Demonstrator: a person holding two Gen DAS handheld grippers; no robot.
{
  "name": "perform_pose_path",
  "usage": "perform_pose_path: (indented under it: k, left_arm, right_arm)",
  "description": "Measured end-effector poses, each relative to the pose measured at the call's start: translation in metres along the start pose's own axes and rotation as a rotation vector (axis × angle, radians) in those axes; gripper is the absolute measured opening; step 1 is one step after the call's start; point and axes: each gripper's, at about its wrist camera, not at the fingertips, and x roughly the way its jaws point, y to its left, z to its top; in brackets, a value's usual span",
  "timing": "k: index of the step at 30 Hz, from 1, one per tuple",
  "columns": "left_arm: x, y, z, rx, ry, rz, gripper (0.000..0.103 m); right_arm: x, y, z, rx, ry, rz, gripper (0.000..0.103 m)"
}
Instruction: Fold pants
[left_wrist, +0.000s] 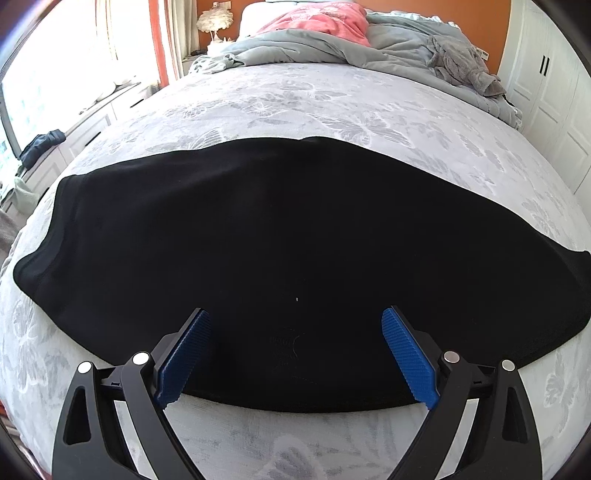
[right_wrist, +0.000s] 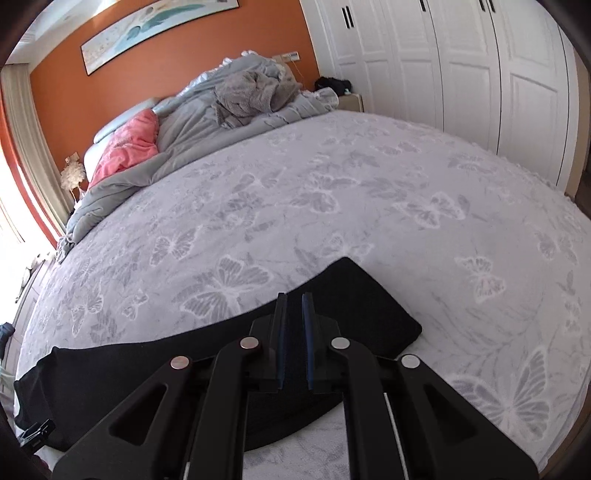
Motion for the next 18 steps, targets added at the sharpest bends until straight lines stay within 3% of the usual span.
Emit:
perform_pose_path:
  k: [2, 3, 4, 7, 9, 14, 15, 17, 18]
  left_arm:
    - [-0.001, 0.009, 0.003, -0.031, -0.004, 0.001, 0.092]
    - [-0.002, 0.014, 0.005, -0.047, -0.005, 0.003, 0.092]
    - [-0.003, 0.02, 0.007, -0.067, -0.006, 0.003, 0.092]
    - [-0.003, 0.036, 0.01, -0.144, 0.01, -0.027, 0.092]
    - [-0.003, 0.043, 0.01, -0.185, 0.011, -0.032, 0.092]
    - [-0.002, 0.032, 0.006, -0.117, 0.002, 0.021, 0.092]
    - [0.0, 0.03, 0.005, -0.099, 0.007, 0.022, 0.092]
    - [0.003, 0.024, 0.003, -0.062, 0.017, 0.028, 0.092]
    - [0.005, 0.02, 0.002, -0.046, 0.019, 0.032, 0.092]
  right_arm:
    - [-0.006, -0.004, 0.003, 0.017, -0.043, 0.036, 0.028]
    - [-0.004, -0.009, 0.003, 0.025, -0.046, 0.039, 0.058]
    - [0.003, -0.016, 0.002, 0.031, -0.035, 0.006, 0.069]
    - [0.032, -0.048, -0.006, 0.088, 0.071, -0.075, 0.064]
    - [0.043, -0.069, -0.011, 0.156, 0.093, -0.083, 0.064]
    - [0.077, -0.087, -0.023, 0.174, 0.168, -0.062, 0.063]
    - [0.086, -0.086, -0.026, 0.163, 0.187, -0.067, 0.058]
    - [0.091, -0.081, -0.027, 0.118, 0.189, -0.117, 0.02]
    - [0.088, -0.078, -0.021, 0.116, 0.18, -0.088, 0.011]
